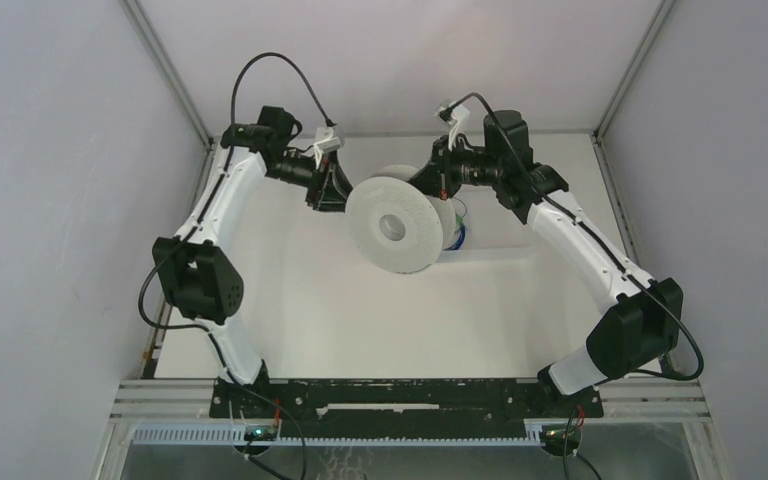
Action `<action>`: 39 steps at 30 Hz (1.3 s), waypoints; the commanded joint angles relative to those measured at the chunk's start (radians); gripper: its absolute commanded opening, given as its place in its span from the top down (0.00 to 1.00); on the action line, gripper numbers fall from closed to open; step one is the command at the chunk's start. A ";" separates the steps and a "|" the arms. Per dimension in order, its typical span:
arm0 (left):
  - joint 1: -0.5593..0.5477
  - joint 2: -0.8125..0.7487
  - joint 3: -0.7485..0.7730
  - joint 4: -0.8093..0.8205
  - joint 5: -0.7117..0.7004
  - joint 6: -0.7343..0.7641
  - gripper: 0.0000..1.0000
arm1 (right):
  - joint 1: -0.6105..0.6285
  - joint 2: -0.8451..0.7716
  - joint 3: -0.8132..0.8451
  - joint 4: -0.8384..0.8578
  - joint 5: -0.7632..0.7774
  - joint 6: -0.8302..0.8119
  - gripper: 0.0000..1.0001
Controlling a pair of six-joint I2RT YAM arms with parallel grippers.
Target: Wrap the cables
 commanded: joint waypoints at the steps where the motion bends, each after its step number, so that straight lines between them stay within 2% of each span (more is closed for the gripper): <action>1: 0.003 -0.058 0.057 0.018 -0.013 0.000 0.50 | -0.001 -0.052 0.001 0.064 0.004 0.025 1.00; 11: 0.037 -0.100 0.065 0.028 -0.055 0.002 0.48 | -0.002 -0.050 -0.012 0.064 0.032 0.021 1.00; 18: 0.091 -0.147 0.069 0.138 -0.068 -0.128 0.45 | 0.005 -0.030 -0.031 0.089 0.066 0.063 1.00; 25: 0.132 -0.193 0.045 0.185 -0.099 -0.183 0.41 | 0.032 0.003 -0.037 0.114 0.070 0.093 1.00; 28: 0.148 -0.226 -0.005 0.269 -0.119 -0.262 0.41 | 0.049 0.018 -0.036 0.127 0.075 0.109 1.00; 34: 0.153 -0.355 -0.209 0.562 -0.211 -0.477 0.41 | 0.077 0.093 -0.034 0.176 0.081 0.205 1.00; 39: 0.154 -0.430 -0.309 0.612 -0.261 -0.504 0.41 | 0.094 0.153 -0.031 0.214 0.005 0.289 1.00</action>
